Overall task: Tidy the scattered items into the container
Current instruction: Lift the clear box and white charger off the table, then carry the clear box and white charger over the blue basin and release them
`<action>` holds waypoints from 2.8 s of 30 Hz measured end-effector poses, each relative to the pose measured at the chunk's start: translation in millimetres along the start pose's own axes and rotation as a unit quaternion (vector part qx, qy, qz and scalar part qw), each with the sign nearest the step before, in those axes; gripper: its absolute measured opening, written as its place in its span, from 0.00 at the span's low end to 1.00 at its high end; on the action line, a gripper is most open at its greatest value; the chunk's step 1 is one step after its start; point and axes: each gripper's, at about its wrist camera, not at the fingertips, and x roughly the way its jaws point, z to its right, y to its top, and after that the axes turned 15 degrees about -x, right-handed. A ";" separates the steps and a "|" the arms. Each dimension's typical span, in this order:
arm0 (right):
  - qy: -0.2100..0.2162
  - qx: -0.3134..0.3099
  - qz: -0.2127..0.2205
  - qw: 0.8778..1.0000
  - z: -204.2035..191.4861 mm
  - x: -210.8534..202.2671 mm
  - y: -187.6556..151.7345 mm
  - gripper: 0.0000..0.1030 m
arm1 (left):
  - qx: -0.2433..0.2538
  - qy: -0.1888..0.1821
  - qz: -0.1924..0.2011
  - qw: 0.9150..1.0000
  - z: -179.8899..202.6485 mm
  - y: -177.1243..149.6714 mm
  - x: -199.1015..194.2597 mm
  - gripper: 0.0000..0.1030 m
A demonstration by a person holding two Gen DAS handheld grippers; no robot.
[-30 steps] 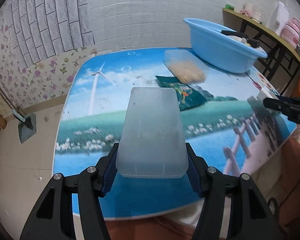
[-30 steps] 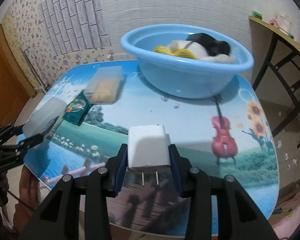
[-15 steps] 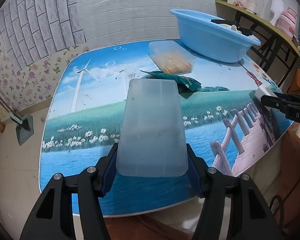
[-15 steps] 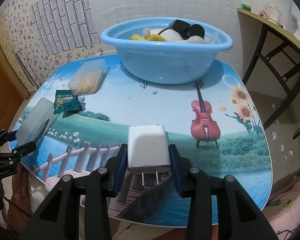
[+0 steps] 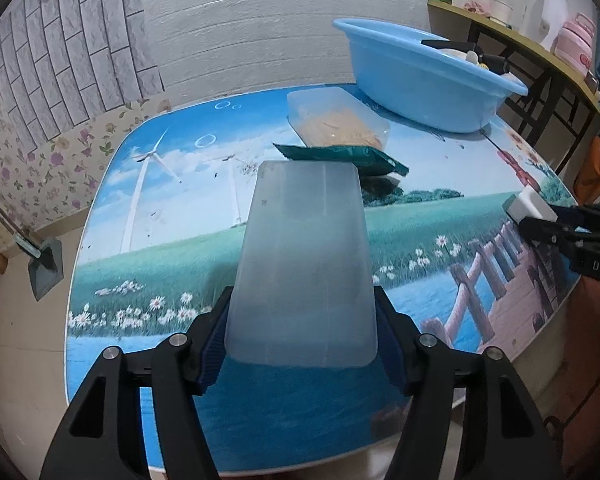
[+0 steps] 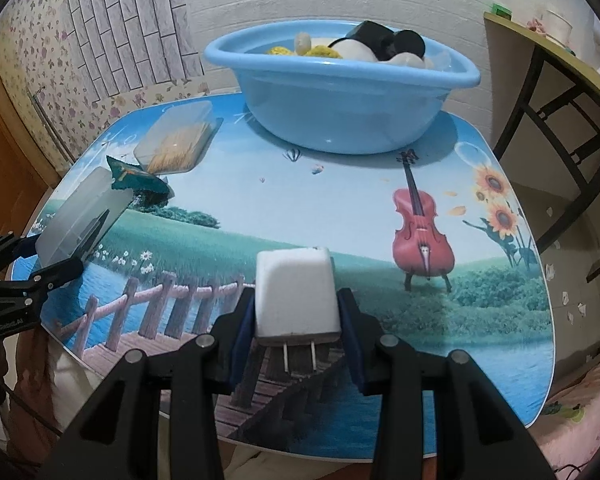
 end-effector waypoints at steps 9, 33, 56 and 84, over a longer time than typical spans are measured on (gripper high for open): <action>-0.008 -0.009 0.007 1.000 -3.4 2.9 1.1 0.39 | 0.005 -0.008 0.013 1.000 3.6 7.4 8.9 0.72; -0.013 -0.023 0.033 0.999 -12.9 12.7 -2.6 1.00 | -0.020 -0.001 0.042 0.999 -0.5 2.2 13.9 1.00; -0.001 0.021 0.055 0.998 2.9 -7.1 -18.1 0.59 | -0.038 -0.014 0.078 0.996 -6.1 -1.7 4.0 0.60; -0.016 0.004 0.208 0.978 35.2 -86.1 41.5 0.37 | 0.030 -0.089 0.207 0.974 72.8 75.6 -82.1 0.60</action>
